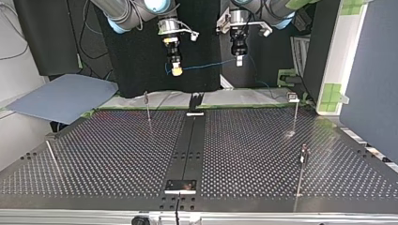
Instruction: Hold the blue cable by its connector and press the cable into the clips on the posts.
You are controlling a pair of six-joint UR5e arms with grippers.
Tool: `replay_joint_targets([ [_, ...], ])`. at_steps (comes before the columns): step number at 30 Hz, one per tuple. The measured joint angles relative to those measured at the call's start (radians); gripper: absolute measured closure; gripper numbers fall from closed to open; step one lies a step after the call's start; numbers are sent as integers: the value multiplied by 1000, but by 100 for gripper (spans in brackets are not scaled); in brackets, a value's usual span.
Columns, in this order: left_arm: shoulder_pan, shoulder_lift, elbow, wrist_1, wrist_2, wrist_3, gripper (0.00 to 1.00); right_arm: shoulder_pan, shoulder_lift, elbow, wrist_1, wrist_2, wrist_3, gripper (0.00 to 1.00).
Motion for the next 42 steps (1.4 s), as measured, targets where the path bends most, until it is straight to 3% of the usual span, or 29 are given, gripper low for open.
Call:
replay_joint_targets([
  [38,0,-2,1,1,-3,1,100,2,0,0,2,0,0,100],
  [42,-25,-26,23,14,-28,26,100,18,19,20,21,20,12,100],
])
